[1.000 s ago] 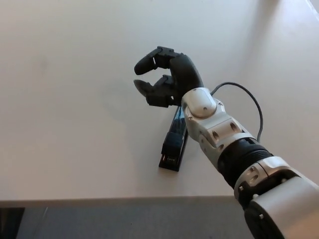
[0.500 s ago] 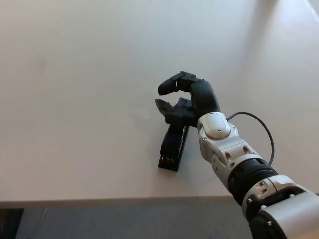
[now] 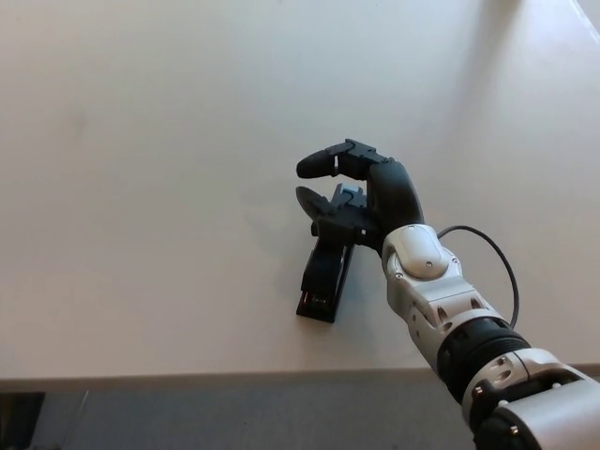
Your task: The robot uses its right hand to press on the stapler that is in the middle of the desk
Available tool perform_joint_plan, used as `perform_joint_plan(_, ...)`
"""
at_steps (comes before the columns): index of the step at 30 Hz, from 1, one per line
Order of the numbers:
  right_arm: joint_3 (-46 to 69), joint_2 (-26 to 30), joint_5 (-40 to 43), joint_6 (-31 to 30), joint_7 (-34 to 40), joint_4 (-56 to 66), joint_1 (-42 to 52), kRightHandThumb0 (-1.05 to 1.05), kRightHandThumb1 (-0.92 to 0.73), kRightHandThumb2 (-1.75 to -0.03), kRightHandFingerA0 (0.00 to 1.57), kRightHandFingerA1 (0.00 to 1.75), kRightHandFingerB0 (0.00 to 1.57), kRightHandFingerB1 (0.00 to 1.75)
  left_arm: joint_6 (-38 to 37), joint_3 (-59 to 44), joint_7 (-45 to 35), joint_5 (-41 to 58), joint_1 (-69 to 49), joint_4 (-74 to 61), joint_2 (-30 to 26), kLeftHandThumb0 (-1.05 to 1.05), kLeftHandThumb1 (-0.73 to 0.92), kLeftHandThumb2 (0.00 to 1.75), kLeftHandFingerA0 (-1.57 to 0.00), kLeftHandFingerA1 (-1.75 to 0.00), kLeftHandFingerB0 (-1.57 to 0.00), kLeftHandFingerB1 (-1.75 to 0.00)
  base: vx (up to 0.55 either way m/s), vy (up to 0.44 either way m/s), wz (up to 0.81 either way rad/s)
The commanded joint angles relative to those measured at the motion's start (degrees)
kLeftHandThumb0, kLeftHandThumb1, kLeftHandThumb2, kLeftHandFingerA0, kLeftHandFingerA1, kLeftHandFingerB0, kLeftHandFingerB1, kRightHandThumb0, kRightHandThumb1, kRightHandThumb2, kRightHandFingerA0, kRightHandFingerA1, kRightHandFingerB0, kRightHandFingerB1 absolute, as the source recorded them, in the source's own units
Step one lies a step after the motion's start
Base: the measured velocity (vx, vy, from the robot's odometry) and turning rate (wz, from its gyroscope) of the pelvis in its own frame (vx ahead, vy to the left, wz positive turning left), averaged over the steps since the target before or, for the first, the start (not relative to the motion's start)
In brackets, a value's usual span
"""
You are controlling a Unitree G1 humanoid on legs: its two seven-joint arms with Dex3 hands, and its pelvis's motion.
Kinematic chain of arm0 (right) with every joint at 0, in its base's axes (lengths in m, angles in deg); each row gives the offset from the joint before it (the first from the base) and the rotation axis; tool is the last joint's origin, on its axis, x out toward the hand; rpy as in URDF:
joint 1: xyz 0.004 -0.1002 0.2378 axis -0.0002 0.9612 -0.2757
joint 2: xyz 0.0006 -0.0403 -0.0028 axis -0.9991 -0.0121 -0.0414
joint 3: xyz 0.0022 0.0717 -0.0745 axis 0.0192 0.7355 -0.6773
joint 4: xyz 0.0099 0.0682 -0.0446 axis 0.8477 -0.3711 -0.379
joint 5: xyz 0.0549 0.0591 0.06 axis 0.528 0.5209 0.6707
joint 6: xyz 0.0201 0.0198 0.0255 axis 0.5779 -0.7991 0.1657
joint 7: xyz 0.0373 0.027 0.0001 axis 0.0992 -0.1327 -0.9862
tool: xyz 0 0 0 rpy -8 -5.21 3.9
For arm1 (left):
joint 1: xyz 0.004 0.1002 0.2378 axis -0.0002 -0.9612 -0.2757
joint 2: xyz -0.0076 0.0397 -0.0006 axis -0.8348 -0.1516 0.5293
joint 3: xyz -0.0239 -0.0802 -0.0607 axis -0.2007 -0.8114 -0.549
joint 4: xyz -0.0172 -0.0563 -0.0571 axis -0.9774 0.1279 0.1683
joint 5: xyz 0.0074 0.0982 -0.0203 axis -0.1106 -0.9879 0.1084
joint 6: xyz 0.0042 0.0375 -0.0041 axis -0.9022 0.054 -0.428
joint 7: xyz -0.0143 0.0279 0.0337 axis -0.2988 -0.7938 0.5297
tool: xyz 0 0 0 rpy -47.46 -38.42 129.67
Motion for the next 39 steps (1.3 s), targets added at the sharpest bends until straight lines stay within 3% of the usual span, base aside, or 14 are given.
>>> perform_joint_plan(1,-1.11,-9.04,-0.33,-0.80,-2.16,0.53,2.08,-0.32,-0.48,-0.80,1.11,1.41,0.78,1.21,1.11,-0.11,0.51,-0.37,0.61,0.18,-0.63,-0.36,0.60,1.15,-0.05,-0.51,-0.04,-0.50,0.00,0.000,0.00)
perform_joint_plan(2,-1.35,-9.61,-0.15,-0.58,-2.59,1.18,1.89,-0.32,-0.49,-0.80,1.12,1.41,0.79,1.21,1.13,-0.20,0.20,-0.14,0.63,0.14,-0.64,-0.37,0.60,1.16,-0.05,-0.51,-0.04,-0.50,0.00,0.000,0.00)
perform_joint_plan(3,-1.97,-10.13,-0.34,0.70,-3.04,2.00,2.10,-0.23,-0.63,-0.59,0.81,1.66,0.68,1.46,1.23,-0.20,-0.11,0.00,0.79,0.06,-0.67,-0.37,0.60,1.16,-0.05,-0.51,-0.04,-0.50,0.00,0.000,0.00)
perform_joint_plan(10,-2.12,-13.13,2.52,2.04,-7.97,5.34,2.84,-0.23,-0.61,-0.55,0.77,1.71,0.62,1.61,1.59,0.11,0.04,-0.63,1.62,0.39,-1.18,-0.37,0.57,1.15,-0.05,-0.51,-0.04,-0.50,0.00,0.000,0.00)
perform_joint_plan(12,-2.20,-14.10,3.08,2.70,-8.90,5.88,3.12,-0.28,-0.68,-0.59,0.88,1.75,0.65,1.59,1.30,0.23,0.09,-0.76,2.12,0.85,-1.11,-0.37,0.60,1.16,-0.05,-0.51,-0.04,-0.50,0.00,0.000,0.00)
perform_joint_plan(16,-1.14,-16.05,4.91,0.55,-8.99,5.74,3.71,-0.13,-0.63,-0.55,0.79,1.71,0.60,1.55,0.68,0.25,-0.46,-0.54,2.25,1.35,-1.00,-0.37,0.59,1.15,-0.06,-0.51,-0.05,-0.50,0.00,0.000,0.00)
perform_joint_plan(20,-0.99,-17.03,5.59,0.39,-9.39,5.56,4.53,-0.12,-0.61,-0.57,0.76,1.75,0.58,1.68,0.84,0.22,-0.44,-0.48,2.41,1.25,-0.98,-0.37,0.60,1.16,-0.05,-0.51,-0.05,-0.50,0.00,0.000,0.00)
perform_joint_plan(24,-0.19,-17.89,6.81,0.80,-10.64,4.58,5.67,-0.13,-0.61,-0.54,0.77,1.74,0.64,1.64,1.40,0.21,-1.22,-0.05,2.95,0.77,-0.88,-0.36,0.61,1.16,-0.05,-0.51,-0.04,-0.50,0.00,0.000,0.00)
perform_joint_plan(31,-0.74,-19.30,6.30,0.68,-11.88,2.24,7.83,-0.15,-0.61,-0.54,0.80,1.73,0.61,1.58,0.66,0.88,-0.22,-1.28,3.35,0.70,-1.13,-0.36,0.59,1.16,-0.07,-0.51,-0.06,-0.50,0.00,0.000,0.00)
perform_joint_plan(39,-5.76,-20.40,2.03,2.91,-11.07,0.60,13.08,-0.18,-0.59,-0.56,0.80,1.70,0.66,1.59,1.21,1.17,0.30,-1.01,2.64,0.61,-0.18,-0.36,0.61,1.16,-0.08,-0.52,-0.06,-0.51,0.00,0.000,0.00)
